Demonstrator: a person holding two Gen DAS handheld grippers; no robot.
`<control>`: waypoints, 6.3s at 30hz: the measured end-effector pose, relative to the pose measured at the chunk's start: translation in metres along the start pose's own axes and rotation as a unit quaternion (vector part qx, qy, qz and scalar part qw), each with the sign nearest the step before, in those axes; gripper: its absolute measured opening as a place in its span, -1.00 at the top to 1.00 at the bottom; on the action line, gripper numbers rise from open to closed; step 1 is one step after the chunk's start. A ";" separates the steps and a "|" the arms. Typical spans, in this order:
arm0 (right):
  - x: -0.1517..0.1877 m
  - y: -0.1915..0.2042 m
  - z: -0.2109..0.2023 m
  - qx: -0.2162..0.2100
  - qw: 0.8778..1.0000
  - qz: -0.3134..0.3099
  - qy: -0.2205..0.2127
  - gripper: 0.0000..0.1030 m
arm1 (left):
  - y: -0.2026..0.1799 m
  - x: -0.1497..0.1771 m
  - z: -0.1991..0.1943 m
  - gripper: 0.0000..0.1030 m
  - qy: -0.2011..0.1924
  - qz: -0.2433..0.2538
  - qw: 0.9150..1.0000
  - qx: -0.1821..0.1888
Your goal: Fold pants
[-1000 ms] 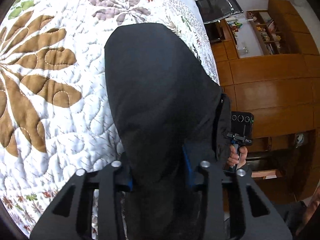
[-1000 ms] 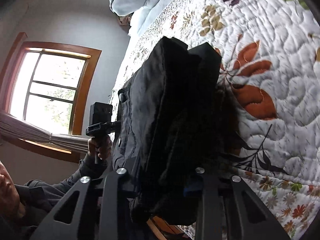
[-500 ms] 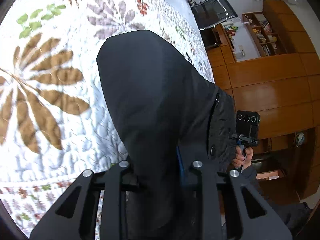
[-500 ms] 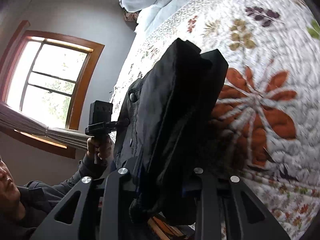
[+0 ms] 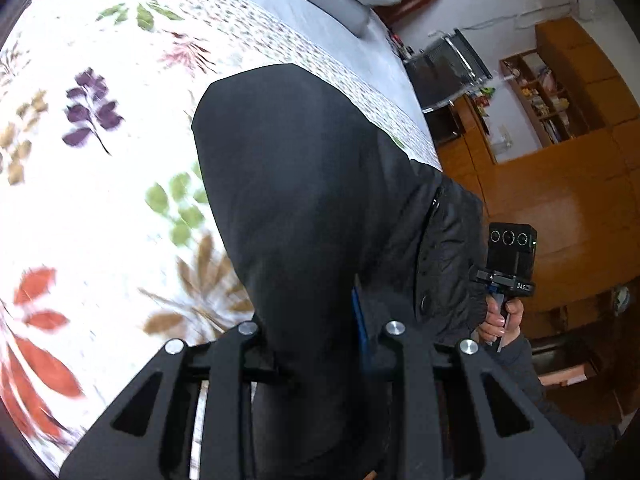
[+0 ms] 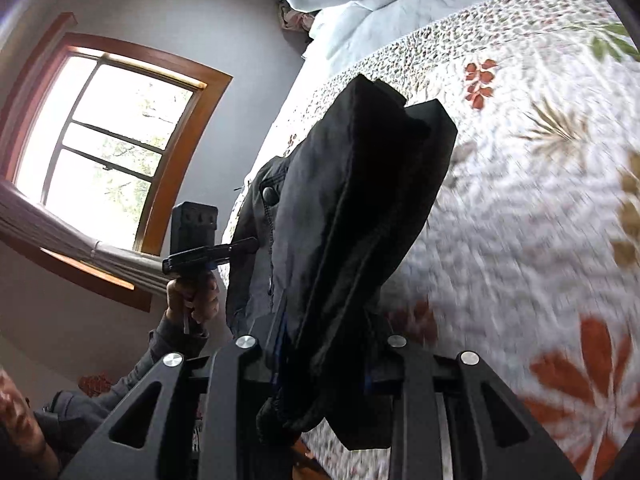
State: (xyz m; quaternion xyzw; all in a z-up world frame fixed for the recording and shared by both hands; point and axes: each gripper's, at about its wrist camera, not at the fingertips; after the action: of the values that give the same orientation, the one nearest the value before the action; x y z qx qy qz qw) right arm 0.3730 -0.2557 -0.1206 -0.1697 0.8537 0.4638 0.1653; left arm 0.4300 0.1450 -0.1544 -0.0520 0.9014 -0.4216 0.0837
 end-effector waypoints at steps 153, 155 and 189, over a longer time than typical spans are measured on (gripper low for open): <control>0.279 0.391 -0.045 0.395 0.883 -0.185 -0.172 -0.93 | -0.165 0.419 -0.191 -0.94 -0.350 0.140 0.872 -0.313; 0.281 0.390 -0.046 0.398 0.882 -0.184 -0.174 -0.93 | -0.166 0.420 -0.189 -0.94 -0.350 0.141 0.872 -0.312; 0.274 0.352 -0.042 0.432 0.872 -0.170 -0.157 -0.93 | -0.167 0.419 -0.165 -0.94 -0.338 0.159 0.868 -0.327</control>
State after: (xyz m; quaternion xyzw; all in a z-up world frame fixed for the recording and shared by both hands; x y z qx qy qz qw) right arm -0.0314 -0.1483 0.0399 -0.1486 0.8898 0.0338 0.4302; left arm -0.0094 0.0929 0.0329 -0.0715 0.9001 -0.0402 0.4279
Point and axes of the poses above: each gripper's, at about its wrist camera, not at the fingertips, and z roughly the way its jaws point, y to its left, x to its underside, and after that the axes turned 11 degrees about -z, right-handed
